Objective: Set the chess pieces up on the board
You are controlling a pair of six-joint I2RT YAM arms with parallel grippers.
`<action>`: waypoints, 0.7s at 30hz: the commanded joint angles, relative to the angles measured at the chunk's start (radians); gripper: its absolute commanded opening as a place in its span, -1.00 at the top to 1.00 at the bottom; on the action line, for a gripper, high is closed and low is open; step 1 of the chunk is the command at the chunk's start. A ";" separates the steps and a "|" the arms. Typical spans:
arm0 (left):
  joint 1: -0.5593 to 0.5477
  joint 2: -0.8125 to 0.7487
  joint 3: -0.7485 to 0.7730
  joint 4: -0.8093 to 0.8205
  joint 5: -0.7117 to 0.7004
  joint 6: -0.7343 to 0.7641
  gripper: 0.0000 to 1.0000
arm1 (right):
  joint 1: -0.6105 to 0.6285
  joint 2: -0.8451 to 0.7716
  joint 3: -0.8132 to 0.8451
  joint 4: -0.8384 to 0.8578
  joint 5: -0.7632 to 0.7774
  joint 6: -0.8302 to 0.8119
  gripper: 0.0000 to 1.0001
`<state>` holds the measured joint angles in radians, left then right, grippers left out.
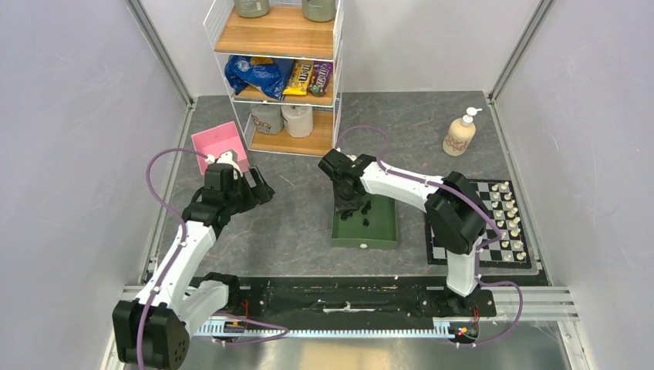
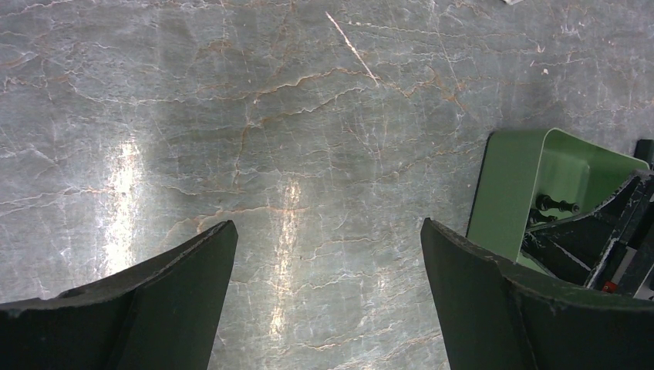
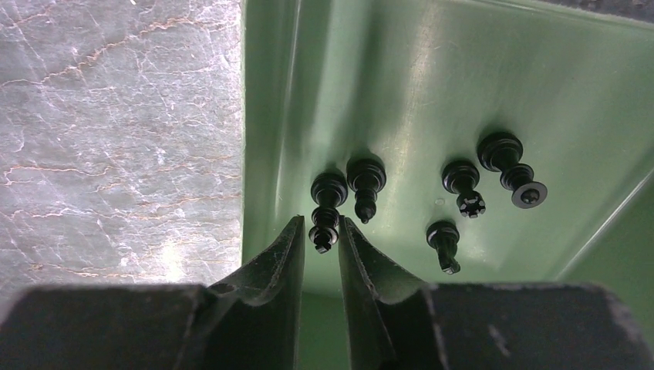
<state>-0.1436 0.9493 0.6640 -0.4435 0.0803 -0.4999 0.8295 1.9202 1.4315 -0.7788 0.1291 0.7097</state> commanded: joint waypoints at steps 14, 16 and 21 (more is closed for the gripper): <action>-0.002 -0.001 0.008 0.019 0.004 0.006 -0.92 | 0.005 -0.029 0.024 0.013 0.004 -0.022 0.78; -0.002 -0.003 0.007 0.019 0.001 0.006 -0.92 | 0.005 -0.070 0.023 0.005 -0.009 -0.027 0.80; -0.002 -0.004 0.008 0.019 0.001 0.005 -0.92 | 0.004 -0.233 -0.001 -0.043 0.017 -0.033 0.83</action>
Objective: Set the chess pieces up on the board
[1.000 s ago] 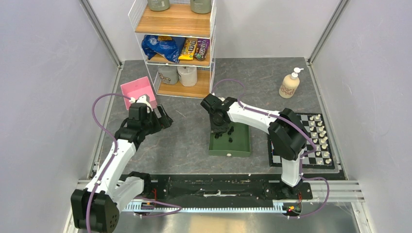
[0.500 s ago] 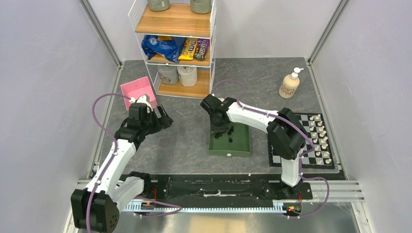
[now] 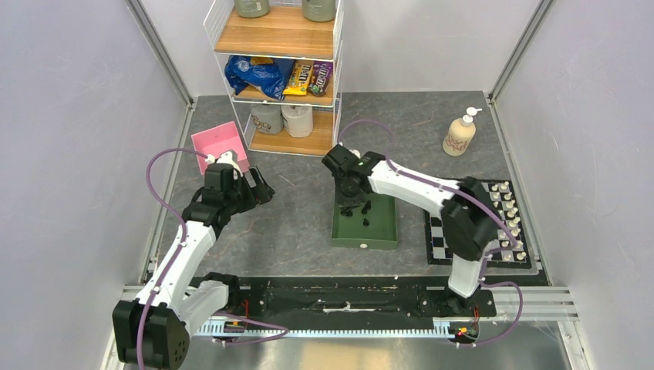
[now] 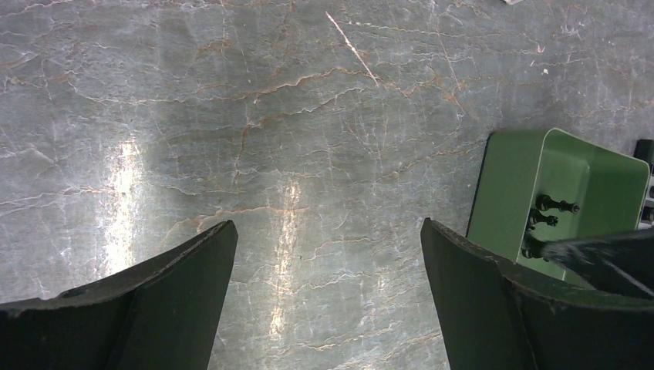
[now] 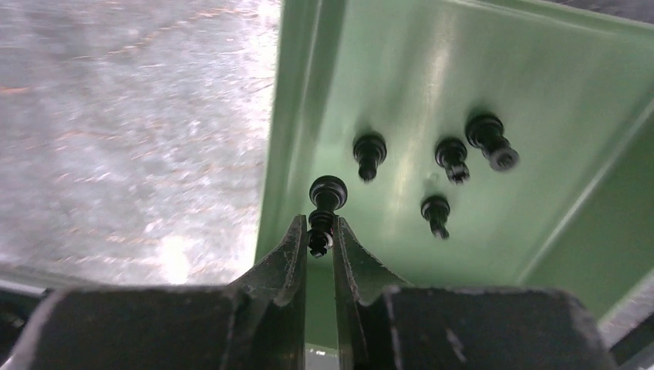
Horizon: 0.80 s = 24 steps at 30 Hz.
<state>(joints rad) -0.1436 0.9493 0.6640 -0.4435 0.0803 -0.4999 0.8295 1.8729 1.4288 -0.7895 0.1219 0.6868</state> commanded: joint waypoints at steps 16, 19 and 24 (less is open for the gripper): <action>-0.002 -0.001 0.009 0.019 0.014 0.002 -0.92 | -0.524 -0.635 -0.354 -0.135 0.045 -0.061 0.79; -0.002 -0.001 0.009 0.019 0.010 0.003 -0.92 | -0.636 -0.648 -0.440 -0.099 -0.014 -0.080 0.79; -0.002 0.001 0.007 0.019 0.009 0.004 -0.92 | -0.752 -0.638 -0.526 -0.038 -0.072 -0.106 0.79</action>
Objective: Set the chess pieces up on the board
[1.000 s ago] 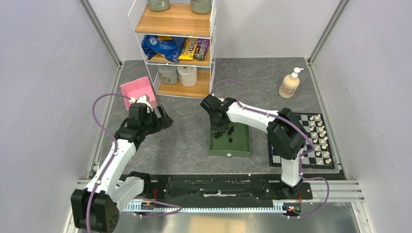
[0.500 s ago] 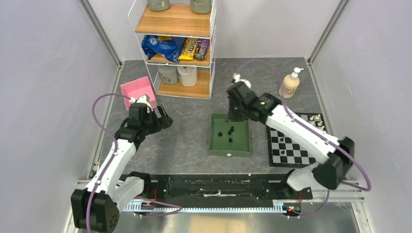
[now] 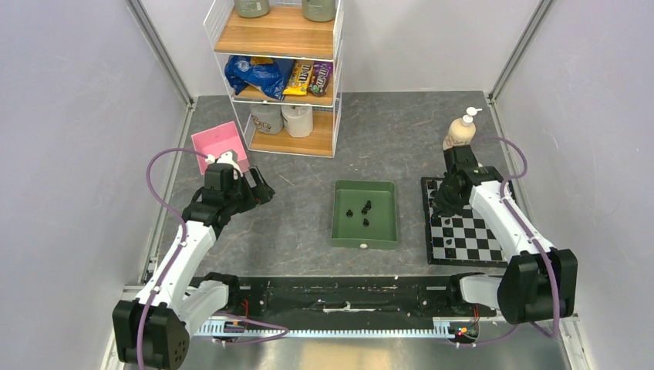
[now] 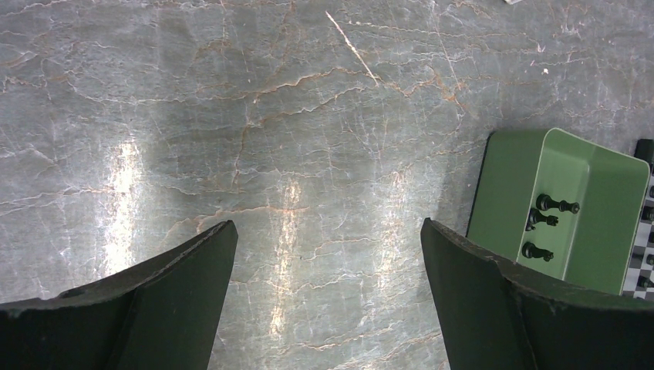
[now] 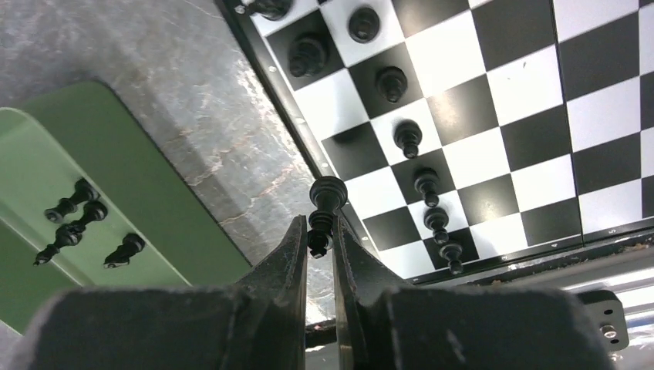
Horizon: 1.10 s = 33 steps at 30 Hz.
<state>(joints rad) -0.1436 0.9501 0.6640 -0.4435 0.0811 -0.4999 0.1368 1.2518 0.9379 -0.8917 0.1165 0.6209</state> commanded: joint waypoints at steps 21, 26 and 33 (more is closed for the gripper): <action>-0.002 0.020 0.012 0.018 0.008 0.002 -0.92 | -0.131 0.138 -0.057 0.231 -0.076 -0.064 0.79; -0.002 0.033 0.016 0.020 0.011 0.000 -0.92 | -0.160 0.140 -0.062 0.228 -0.063 -0.066 0.79; -0.001 0.048 0.020 0.020 0.023 -0.011 -0.92 | -0.161 0.138 -0.067 0.224 -0.066 -0.069 0.77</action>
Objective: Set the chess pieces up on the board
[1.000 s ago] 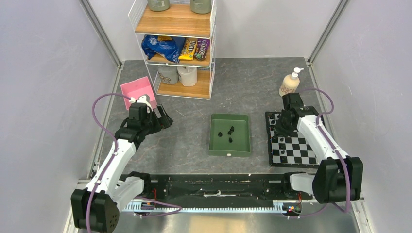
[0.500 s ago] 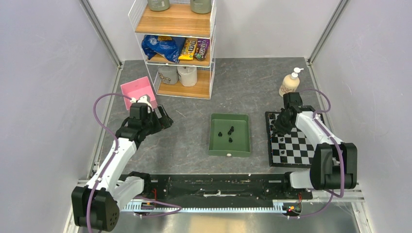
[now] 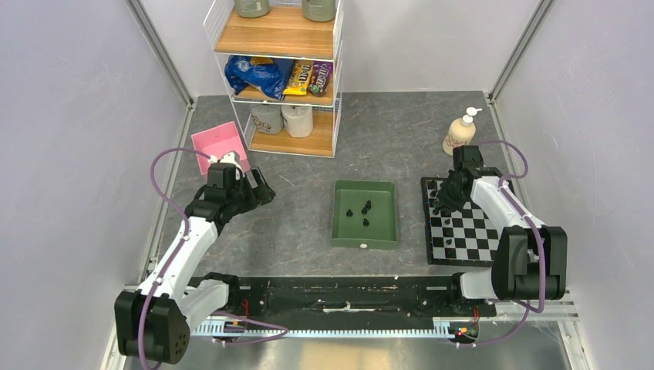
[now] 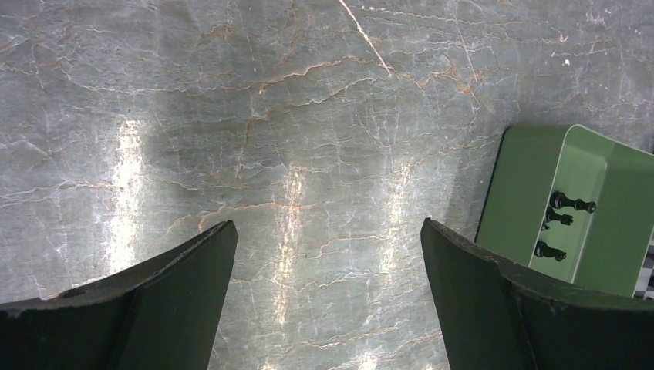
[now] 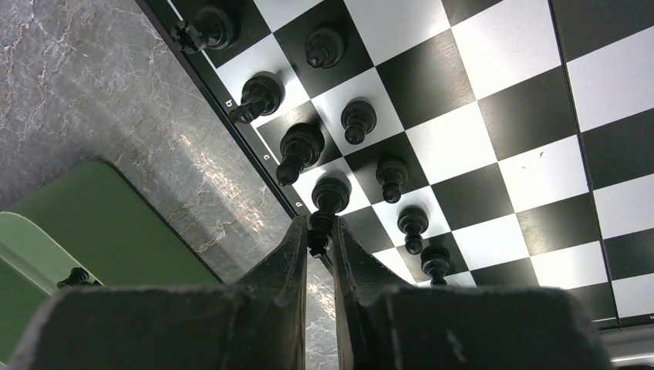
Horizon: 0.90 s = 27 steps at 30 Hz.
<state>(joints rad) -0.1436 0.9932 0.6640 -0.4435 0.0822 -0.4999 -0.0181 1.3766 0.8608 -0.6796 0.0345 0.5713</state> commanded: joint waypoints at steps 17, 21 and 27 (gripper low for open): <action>-0.002 0.005 0.022 0.012 0.025 0.009 -0.92 | -0.005 -0.028 0.031 -0.030 -0.023 -0.026 0.31; -0.001 0.005 0.022 0.012 0.031 0.009 -0.92 | -0.005 -0.064 0.069 -0.066 -0.031 -0.042 0.17; -0.002 -0.001 0.023 0.015 0.031 0.007 -0.92 | 0.026 -0.120 0.158 -0.133 -0.069 -0.078 0.00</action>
<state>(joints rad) -0.1436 1.0008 0.6640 -0.4450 0.0895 -0.4999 -0.0166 1.3136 0.9287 -0.7666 0.0006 0.5282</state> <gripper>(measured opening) 0.963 0.486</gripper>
